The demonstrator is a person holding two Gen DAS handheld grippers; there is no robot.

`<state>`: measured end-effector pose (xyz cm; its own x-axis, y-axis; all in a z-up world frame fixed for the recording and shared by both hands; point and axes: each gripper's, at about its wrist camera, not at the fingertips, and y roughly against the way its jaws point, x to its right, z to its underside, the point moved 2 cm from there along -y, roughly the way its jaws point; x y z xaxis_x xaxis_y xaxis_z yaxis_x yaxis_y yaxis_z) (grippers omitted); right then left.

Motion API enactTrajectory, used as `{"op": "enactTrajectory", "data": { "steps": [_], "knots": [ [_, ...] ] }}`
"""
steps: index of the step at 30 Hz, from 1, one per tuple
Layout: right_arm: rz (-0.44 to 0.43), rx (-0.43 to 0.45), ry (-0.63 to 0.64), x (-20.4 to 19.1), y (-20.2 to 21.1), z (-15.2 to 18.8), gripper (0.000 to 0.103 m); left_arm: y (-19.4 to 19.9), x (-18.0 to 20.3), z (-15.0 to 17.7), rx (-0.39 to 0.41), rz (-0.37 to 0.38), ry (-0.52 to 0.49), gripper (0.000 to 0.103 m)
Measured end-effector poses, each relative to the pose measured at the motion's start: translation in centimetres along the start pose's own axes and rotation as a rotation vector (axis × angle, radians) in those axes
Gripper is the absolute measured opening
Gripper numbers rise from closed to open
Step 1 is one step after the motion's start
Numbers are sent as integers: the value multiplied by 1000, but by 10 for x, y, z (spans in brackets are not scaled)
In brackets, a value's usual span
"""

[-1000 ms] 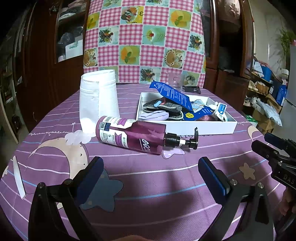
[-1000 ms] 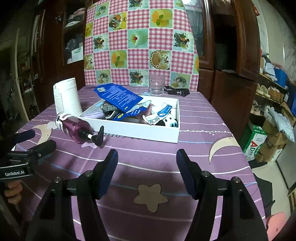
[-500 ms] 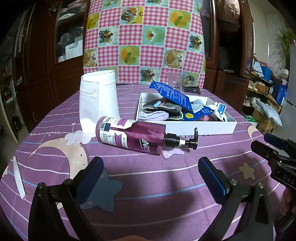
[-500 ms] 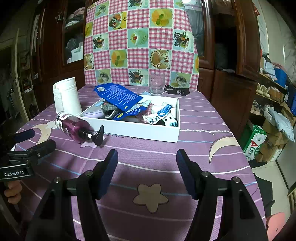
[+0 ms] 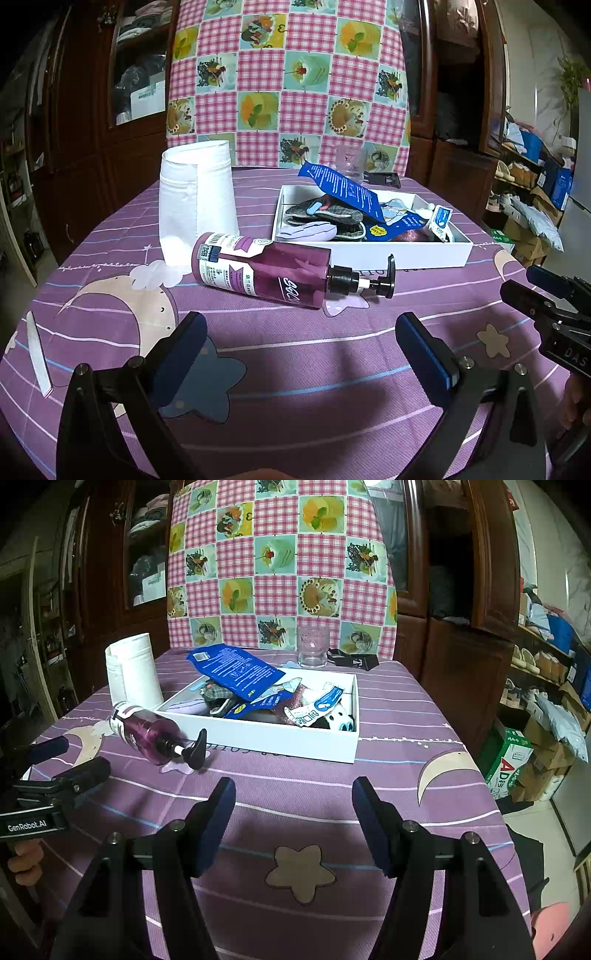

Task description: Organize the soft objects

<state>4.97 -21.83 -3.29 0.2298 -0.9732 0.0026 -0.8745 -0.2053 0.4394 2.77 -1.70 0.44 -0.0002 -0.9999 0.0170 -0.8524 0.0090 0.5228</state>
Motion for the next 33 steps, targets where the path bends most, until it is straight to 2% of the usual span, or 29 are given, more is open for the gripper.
{"op": "enactTrajectory", "data": {
  "steps": [33],
  "knots": [
    [1, -2, 8, 0, -1, 0, 66, 6, 4, -2, 31, -13, -20, 103]
  ]
}}
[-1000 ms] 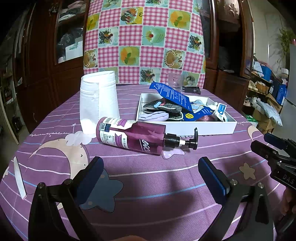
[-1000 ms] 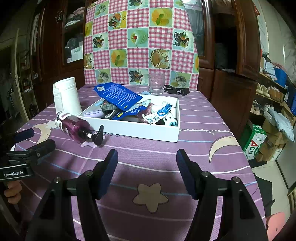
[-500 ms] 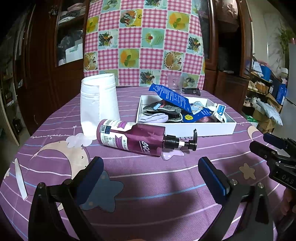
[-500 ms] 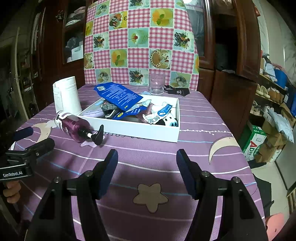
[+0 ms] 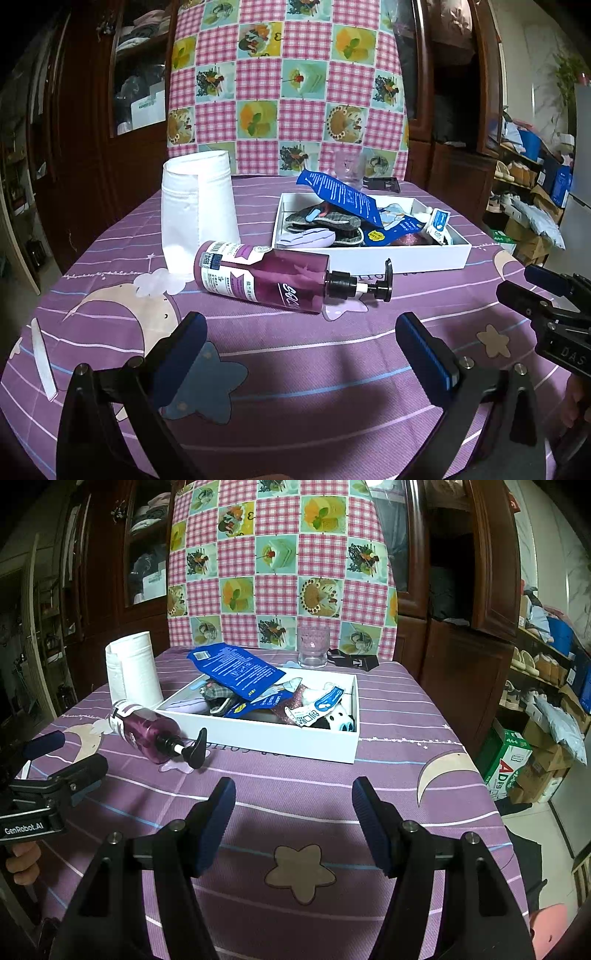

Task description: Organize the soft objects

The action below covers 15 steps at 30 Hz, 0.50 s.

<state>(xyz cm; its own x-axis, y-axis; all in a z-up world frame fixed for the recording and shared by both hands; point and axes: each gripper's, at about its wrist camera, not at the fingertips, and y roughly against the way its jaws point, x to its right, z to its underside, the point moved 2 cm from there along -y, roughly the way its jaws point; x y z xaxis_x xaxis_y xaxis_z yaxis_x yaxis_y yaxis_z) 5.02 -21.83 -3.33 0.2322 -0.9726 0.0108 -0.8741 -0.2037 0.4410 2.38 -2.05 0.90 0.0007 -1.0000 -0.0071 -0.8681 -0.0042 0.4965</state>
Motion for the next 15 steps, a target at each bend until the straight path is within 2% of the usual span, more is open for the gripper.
{"op": "enactTrajectory", "data": {
  "steps": [15],
  "knots": [
    [-1, -4, -2, 2, -2, 3, 66, 2, 2, 0, 10, -4, -9, 103]
  ]
}}
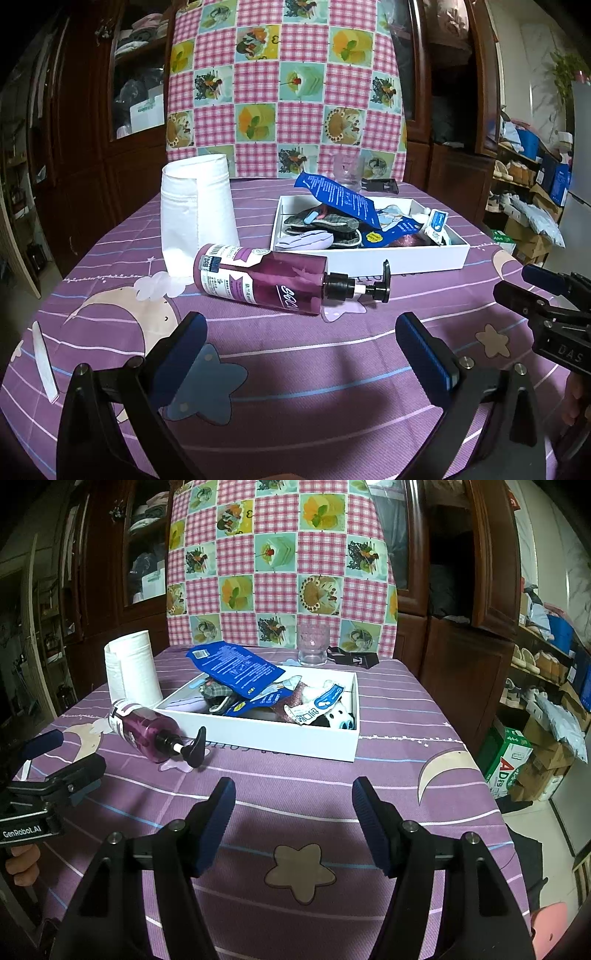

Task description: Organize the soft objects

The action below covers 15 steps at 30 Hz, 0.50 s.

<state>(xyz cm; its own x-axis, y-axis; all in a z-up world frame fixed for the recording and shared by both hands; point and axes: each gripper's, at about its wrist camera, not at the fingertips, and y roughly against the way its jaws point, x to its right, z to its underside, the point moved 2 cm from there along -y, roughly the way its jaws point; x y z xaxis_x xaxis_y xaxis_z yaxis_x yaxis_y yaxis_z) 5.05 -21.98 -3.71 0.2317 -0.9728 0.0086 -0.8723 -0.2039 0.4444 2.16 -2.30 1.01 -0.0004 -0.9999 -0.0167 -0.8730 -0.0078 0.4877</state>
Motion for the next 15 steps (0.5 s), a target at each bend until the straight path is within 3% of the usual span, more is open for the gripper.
{"op": "enactTrajectory", "data": {
  "steps": [15],
  "knots": [
    [0, -1, 1, 0, 0, 0, 66, -1, -1, 1, -10, -5, 10, 103]
  ]
}}
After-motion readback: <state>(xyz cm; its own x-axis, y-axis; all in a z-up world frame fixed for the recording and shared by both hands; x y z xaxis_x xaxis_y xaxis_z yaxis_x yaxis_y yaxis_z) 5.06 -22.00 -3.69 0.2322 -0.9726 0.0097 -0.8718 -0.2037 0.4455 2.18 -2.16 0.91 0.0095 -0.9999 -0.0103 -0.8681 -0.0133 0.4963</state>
